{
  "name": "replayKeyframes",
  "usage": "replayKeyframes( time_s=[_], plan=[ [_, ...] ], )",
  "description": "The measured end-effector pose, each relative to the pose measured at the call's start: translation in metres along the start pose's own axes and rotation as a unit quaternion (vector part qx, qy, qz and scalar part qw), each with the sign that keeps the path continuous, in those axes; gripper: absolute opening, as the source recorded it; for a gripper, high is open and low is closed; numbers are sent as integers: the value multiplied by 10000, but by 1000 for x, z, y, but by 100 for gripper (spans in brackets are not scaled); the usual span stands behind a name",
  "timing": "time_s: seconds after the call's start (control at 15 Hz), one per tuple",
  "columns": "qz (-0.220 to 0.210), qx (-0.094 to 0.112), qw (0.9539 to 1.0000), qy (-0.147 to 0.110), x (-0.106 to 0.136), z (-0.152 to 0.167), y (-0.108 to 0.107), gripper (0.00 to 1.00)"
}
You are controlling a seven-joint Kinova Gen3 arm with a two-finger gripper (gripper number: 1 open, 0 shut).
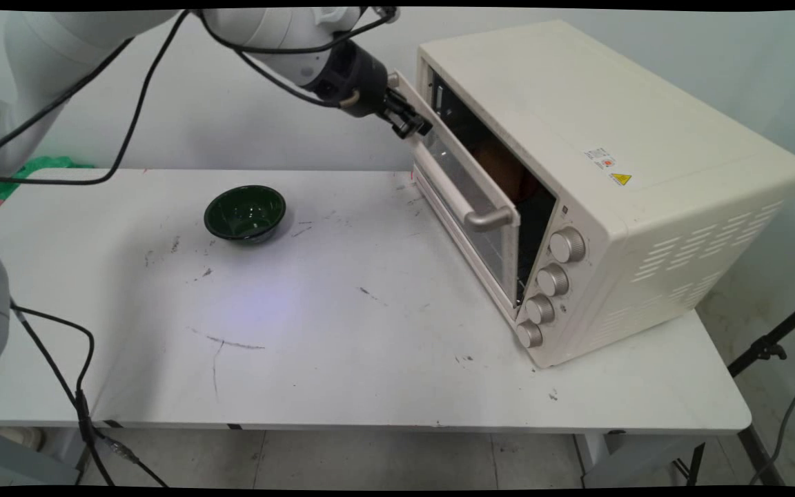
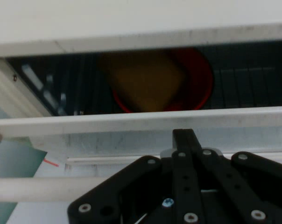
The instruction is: Open the oven
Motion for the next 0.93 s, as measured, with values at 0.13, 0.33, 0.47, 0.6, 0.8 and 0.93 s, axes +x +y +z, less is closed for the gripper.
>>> replayKeyframes(
  time_s=[0.13, 0.33, 0.47, 0.6, 0.8, 0.93],
  plan=[
    [15, -10, 10000, -23, -11, -2, 0, 0],
    [29, -22, 10000, -56, -26, -5, -1, 0],
    [32, -27, 10000, -79, -38, -8, -2, 0],
    [48, -42, 9999, -96, -48, -10, -2, 0],
    [66, -53, 9999, -111, -67, -13, -4, 0],
    [65, -63, 9999, -110, -80, -14, -6, 0]
  ],
)
